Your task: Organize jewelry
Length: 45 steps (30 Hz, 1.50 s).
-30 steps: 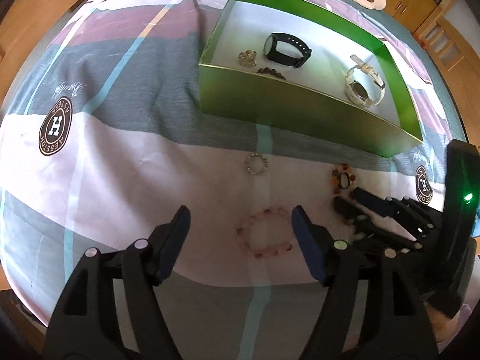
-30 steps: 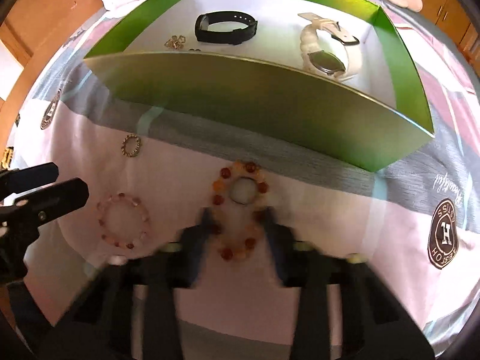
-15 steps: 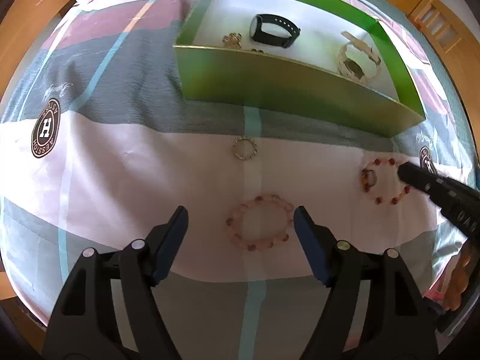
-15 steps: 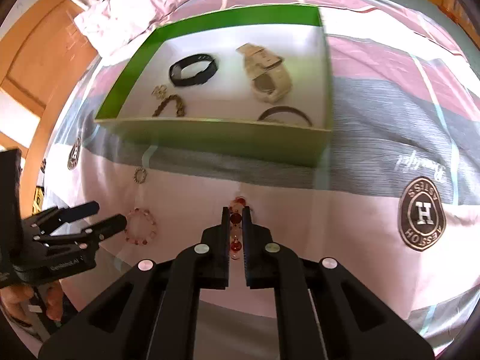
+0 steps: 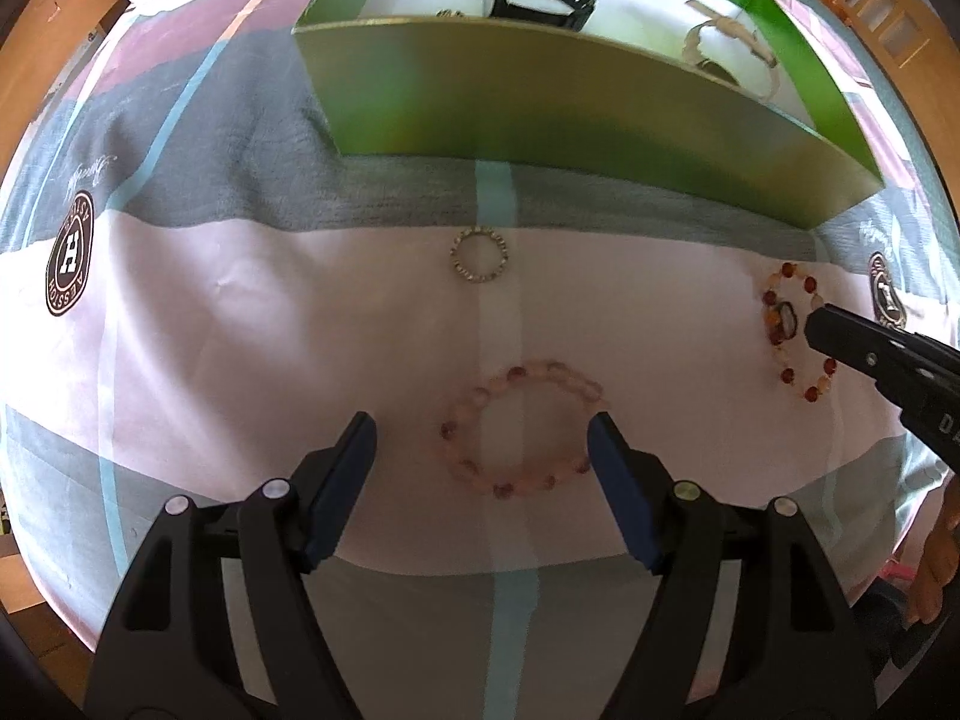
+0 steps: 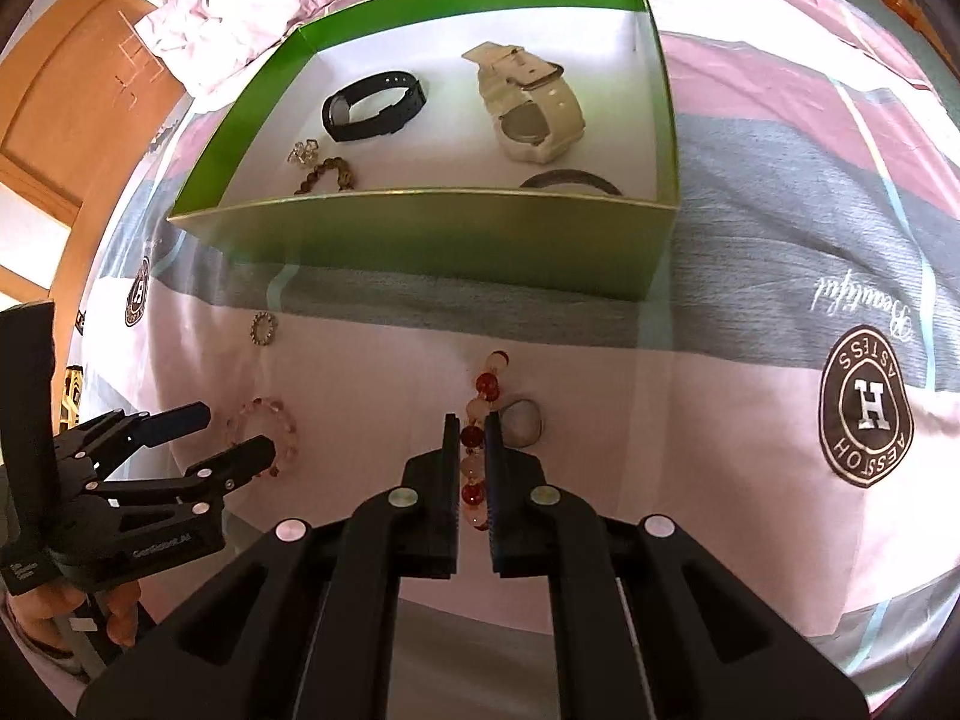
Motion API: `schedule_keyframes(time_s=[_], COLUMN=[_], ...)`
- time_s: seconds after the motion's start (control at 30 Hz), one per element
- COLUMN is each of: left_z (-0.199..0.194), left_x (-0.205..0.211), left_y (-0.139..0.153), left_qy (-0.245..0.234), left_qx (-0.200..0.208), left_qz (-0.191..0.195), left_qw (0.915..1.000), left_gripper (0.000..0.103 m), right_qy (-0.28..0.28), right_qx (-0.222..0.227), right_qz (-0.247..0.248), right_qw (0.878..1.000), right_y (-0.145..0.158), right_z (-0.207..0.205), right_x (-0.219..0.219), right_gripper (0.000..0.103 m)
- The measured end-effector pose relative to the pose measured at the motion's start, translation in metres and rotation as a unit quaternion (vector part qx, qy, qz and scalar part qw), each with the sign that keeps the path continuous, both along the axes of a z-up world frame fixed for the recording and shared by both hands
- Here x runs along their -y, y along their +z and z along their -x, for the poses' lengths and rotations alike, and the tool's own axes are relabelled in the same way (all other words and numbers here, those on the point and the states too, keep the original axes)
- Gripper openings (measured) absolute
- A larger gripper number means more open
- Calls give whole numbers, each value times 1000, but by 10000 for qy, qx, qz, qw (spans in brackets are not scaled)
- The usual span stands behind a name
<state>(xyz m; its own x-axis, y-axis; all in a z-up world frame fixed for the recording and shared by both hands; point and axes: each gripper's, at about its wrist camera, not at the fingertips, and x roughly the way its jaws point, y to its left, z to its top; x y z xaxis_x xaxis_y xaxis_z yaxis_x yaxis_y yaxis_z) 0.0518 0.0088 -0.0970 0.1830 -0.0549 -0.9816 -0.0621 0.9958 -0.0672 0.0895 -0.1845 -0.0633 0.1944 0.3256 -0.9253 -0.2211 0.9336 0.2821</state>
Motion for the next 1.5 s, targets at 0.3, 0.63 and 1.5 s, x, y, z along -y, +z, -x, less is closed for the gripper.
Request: schedule_keyframes(time_s=[0.3, 0.63, 1.5], left_z=[-4, -6, 6], left_x=[0, 20, 33], left_y=[-5, -2, 1], left_qy=[-17, -229, -460], left_qx=[171, 282, 363], left_qz=[-342, -509, -679], left_qw=[9993, 9980, 9960], left_gripper=[43, 32, 25], right_qy=[-69, -117, -227], right_qx=[-23, -42, -178], right_qz=[1, 12, 1127], right_qw=[10000, 9999, 9932], right_y=[0, -1, -20], right_z=[0, 0, -4], right_x=[6, 6, 8], right_gripper=[7, 7, 35])
